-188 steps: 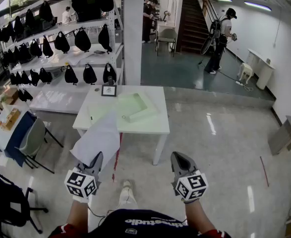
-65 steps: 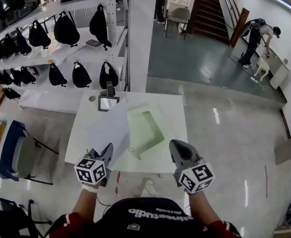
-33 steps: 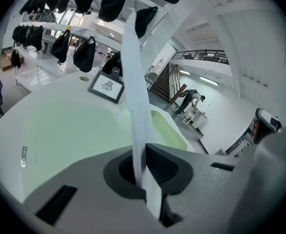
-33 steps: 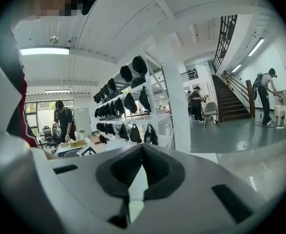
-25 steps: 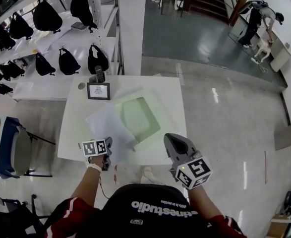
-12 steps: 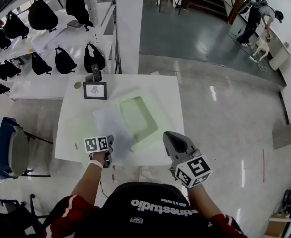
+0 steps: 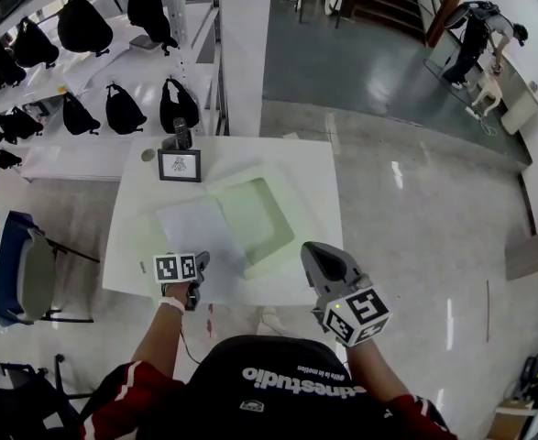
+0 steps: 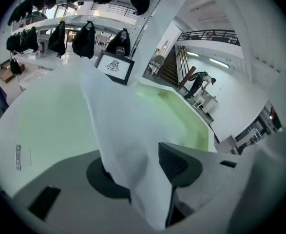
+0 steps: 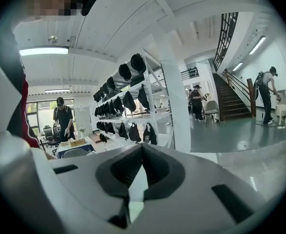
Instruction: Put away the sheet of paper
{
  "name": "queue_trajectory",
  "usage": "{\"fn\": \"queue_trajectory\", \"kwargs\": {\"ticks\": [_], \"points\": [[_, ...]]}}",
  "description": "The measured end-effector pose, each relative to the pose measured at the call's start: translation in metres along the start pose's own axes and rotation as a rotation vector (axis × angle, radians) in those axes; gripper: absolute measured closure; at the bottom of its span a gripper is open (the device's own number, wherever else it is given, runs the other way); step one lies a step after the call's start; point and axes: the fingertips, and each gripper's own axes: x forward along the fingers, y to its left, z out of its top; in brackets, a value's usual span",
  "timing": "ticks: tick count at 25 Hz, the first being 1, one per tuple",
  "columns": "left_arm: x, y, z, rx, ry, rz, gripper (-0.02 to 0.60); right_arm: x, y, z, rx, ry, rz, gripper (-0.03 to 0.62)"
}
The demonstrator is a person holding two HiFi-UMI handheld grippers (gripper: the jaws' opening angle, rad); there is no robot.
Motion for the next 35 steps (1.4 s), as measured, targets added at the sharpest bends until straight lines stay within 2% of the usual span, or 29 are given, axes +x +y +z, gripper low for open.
{"fn": "queue_trajectory", "kwargs": {"ticks": [5, 10, 12, 13, 14, 26, 35], "points": [[-0.014, 0.014, -0.024, -0.017, 0.084, -0.005, 0.387, 0.001, 0.009, -0.001, -0.001, 0.0, 0.024, 0.589], [-0.03, 0.03, -0.039, -0.054, 0.1, 0.028, 0.388, 0.0, 0.015, -0.004, -0.001, -0.002, 0.039, 0.589], [-0.032, 0.033, -0.041, -0.074, 0.095, 0.049, 0.521, 0.0, 0.015, -0.006, 0.004, -0.004, 0.04, 0.59], [-0.032, 0.032, -0.04, -0.081, 0.091, 0.056, 0.565, 0.0, 0.015, -0.006, 0.005, -0.006, 0.041, 0.589], [-0.031, 0.032, -0.038, -0.084, 0.088, 0.058, 0.574, -0.001, 0.015, -0.006, 0.006, -0.008, 0.04, 0.59], [-0.007, 0.024, -0.007, -0.124, 0.067, 0.009, 0.575, -0.005, -0.001, -0.005, 0.013, -0.015, 0.003, 0.589], [0.02, -0.004, 0.007, -0.088, 0.088, -0.027, 0.575, -0.005, -0.015, -0.006, 0.028, -0.012, -0.02, 0.589]]}}
